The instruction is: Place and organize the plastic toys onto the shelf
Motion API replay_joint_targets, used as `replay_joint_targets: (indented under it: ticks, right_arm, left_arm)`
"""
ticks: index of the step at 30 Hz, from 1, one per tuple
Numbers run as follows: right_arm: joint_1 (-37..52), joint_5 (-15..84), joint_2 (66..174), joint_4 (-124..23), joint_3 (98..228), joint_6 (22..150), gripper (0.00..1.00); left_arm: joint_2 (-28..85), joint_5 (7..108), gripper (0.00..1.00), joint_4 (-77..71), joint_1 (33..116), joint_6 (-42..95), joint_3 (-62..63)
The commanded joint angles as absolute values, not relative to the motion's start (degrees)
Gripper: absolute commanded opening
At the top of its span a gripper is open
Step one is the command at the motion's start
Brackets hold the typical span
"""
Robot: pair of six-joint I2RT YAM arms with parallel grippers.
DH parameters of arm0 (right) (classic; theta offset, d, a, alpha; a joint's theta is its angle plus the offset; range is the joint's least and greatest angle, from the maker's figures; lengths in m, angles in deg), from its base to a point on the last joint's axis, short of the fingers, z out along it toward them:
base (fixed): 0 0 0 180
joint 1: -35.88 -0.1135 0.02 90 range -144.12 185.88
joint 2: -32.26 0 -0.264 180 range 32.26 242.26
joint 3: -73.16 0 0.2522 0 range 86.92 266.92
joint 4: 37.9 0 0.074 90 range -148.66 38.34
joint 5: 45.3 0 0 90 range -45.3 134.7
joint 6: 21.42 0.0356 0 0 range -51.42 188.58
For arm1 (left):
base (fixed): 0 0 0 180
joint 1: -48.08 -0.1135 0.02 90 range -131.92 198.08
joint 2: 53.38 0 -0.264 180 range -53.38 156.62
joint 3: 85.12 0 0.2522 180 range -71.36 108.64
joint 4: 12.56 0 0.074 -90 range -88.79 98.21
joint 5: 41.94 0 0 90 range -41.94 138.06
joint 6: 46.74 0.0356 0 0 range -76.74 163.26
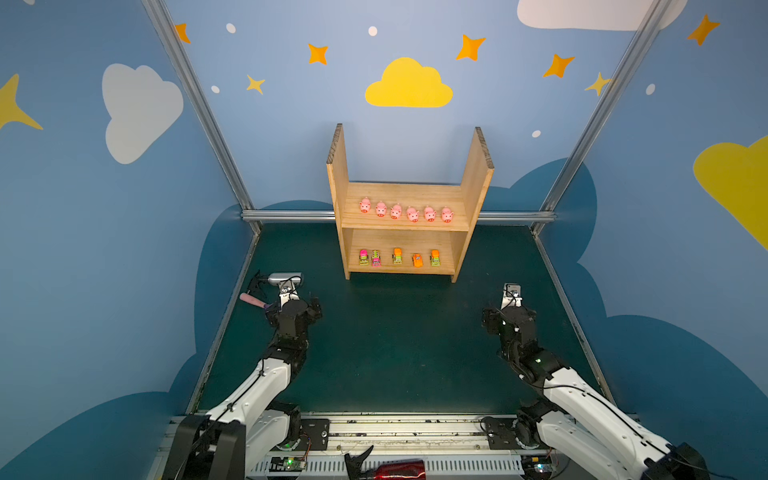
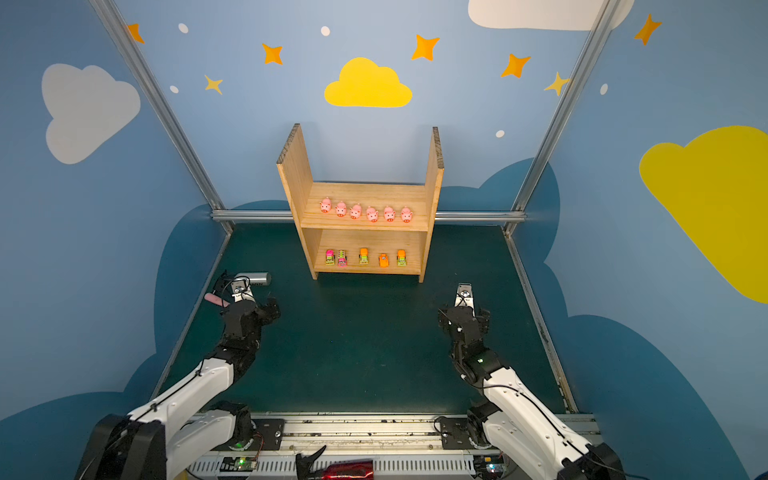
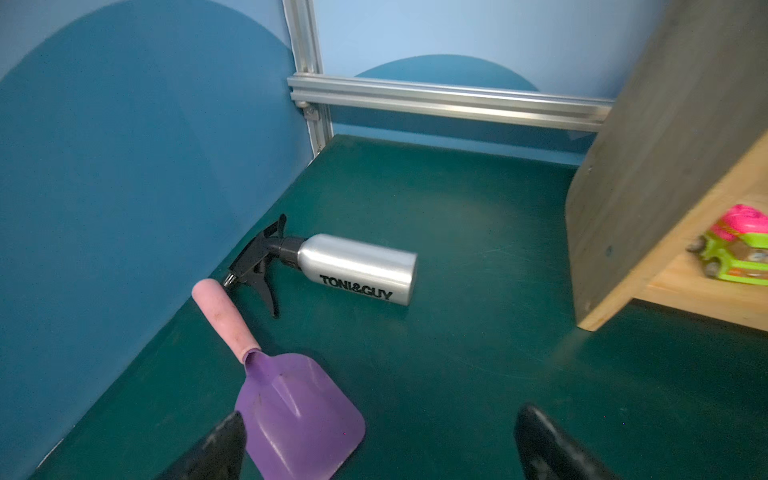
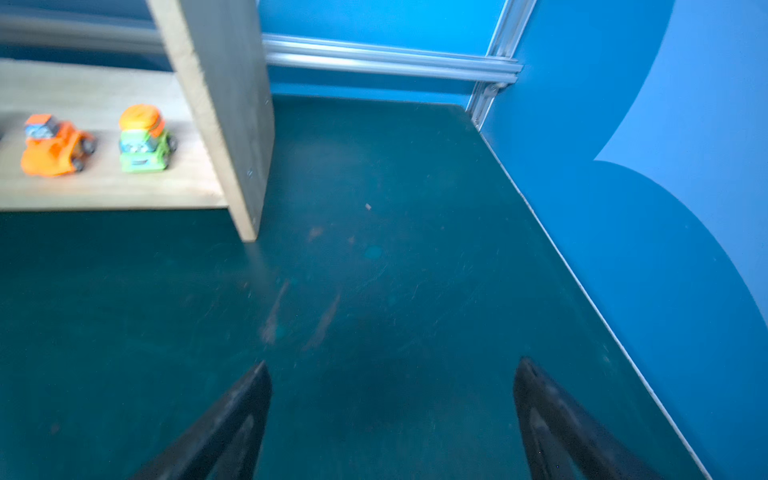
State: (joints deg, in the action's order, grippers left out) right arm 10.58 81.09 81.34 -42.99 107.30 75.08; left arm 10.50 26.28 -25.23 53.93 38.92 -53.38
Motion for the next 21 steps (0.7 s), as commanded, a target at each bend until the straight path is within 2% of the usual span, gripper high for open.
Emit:
replay_joint_targets:
  ticks: [1, 4, 6, 10, 14, 16, 18, 21]
  right_arm:
    - [13.7, 78.2, 84.1, -28.7, 104.3, 72.1, 0.9]
    - [18.5, 77.2, 88.8, -23.9, 103.4, 72.1, 0.9]
    - [21.0, 75.6, 92.2, -20.1, 102.8, 72.2, 0.9]
    - [24.2, 71.4, 100.6, -10.4, 102.4, 71.6, 0.9]
    - [27.3, 66.7, 111.1, -2.1, 104.7, 69.4, 0.9]
    - [29.6, 59.0, 116.0, -2.9, 107.0, 69.7, 0.9]
    - [30.0, 54.2, 122.2, 5.0, 107.0, 67.1, 0.9]
    - [32.3, 48.7, 119.2, -5.0, 109.6, 68.5, 0.9]
  left_arm:
    - [17.4, 31.3, 1.0, -36.7, 52.3, 38.4, -52.7]
    - [24.9, 32.8, 1.0, -38.1, 52.5, 40.4, -49.5]
    - [25.8, 34.7, 1.0, -37.2, 52.2, 41.4, -48.8]
    - [32.8, 33.0, 1.0, -51.7, 51.3, 40.0, -53.0]
    - [34.2, 37.7, 1.0, -45.1, 49.6, 40.0, -49.0]
    - [34.3, 38.9, 1.0, -43.5, 48.7, 39.2, -48.0]
    - [34.2, 41.2, 1.0, -42.5, 47.7, 38.8, -47.6]
    - [34.3, 42.1, 1.0, -42.5, 47.3, 38.6, -47.6]
